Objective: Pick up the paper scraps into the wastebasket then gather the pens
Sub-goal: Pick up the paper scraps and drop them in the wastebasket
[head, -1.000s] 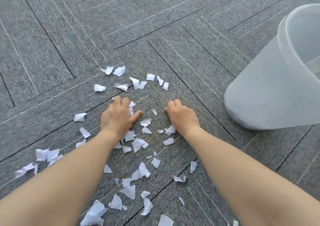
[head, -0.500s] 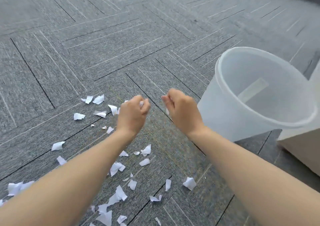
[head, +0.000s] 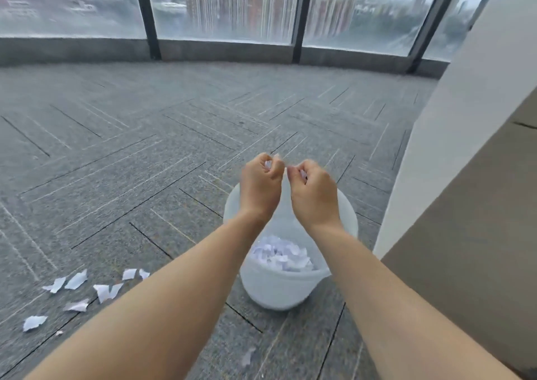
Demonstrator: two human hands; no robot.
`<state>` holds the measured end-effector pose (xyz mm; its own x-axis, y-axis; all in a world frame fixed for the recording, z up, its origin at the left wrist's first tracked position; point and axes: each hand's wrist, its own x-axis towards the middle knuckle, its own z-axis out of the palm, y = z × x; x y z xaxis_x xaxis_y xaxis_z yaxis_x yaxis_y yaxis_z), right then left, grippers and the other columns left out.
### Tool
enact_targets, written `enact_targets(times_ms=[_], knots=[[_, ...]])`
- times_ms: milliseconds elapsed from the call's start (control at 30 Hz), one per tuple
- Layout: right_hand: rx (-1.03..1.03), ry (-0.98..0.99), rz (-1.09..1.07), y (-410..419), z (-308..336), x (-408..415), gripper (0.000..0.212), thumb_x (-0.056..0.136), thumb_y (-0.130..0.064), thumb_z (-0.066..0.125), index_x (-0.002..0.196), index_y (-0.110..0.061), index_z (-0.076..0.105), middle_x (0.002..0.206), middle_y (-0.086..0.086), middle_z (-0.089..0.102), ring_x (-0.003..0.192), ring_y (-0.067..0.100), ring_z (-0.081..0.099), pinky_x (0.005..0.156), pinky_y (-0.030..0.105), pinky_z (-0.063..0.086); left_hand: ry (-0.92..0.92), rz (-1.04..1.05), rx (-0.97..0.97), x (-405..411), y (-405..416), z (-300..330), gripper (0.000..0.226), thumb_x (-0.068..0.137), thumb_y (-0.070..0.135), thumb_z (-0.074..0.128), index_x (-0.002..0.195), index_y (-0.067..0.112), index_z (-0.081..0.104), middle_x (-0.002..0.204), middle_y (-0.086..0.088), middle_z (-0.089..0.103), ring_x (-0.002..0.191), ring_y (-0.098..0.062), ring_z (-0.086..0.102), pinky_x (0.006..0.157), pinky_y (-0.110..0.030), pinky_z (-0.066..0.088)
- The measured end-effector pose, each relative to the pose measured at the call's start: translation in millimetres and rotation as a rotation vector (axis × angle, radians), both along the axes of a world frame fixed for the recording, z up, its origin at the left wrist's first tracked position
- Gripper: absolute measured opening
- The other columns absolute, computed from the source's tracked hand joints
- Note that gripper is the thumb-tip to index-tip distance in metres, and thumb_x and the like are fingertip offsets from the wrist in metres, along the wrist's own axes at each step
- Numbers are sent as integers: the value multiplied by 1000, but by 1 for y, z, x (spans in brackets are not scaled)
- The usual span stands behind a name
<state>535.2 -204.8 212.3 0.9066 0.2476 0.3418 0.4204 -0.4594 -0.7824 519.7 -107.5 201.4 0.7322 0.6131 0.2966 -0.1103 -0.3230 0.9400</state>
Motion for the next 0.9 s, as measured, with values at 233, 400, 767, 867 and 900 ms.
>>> enact_targets(times_ms=[233,400,767,867,900], knots=[[-234,268,105,-28,-26,13,30,93,-31,49,75,-7,54,71,9,61,70,30,60,66,42,51,285,-85,50,9,-5,-13,26,88,22,48,68,7,56,55,-3,53,51,-23,43,51,-31,36],[-495,237,56,-30,-24,13,32,99,-32,32,81,-15,51,93,12,63,84,31,55,68,34,40,371,-274,-45,-3,2,-18,43,100,32,37,87,11,72,88,-6,70,78,-19,61,73,-23,46],[-190,-70,46,13,21,-30,34,89,-15,47,55,-15,43,57,0,49,57,18,44,51,30,29,210,-357,-112,-45,33,-13,39,103,25,31,109,1,61,97,-18,69,84,-32,70,80,-47,56],[-76,-85,120,32,29,-55,32,88,-14,50,56,-10,48,54,0,51,54,16,44,51,30,32,130,-241,-127,-77,58,-18,27,102,17,37,105,5,61,90,-17,68,70,-30,70,75,-46,58],[-53,-84,163,39,27,-66,31,88,-15,50,57,-10,49,52,-2,50,54,17,44,53,32,33,131,-184,-104,-91,70,-24,24,101,16,40,102,7,62,86,-16,67,66,-28,68,71,-44,58]])
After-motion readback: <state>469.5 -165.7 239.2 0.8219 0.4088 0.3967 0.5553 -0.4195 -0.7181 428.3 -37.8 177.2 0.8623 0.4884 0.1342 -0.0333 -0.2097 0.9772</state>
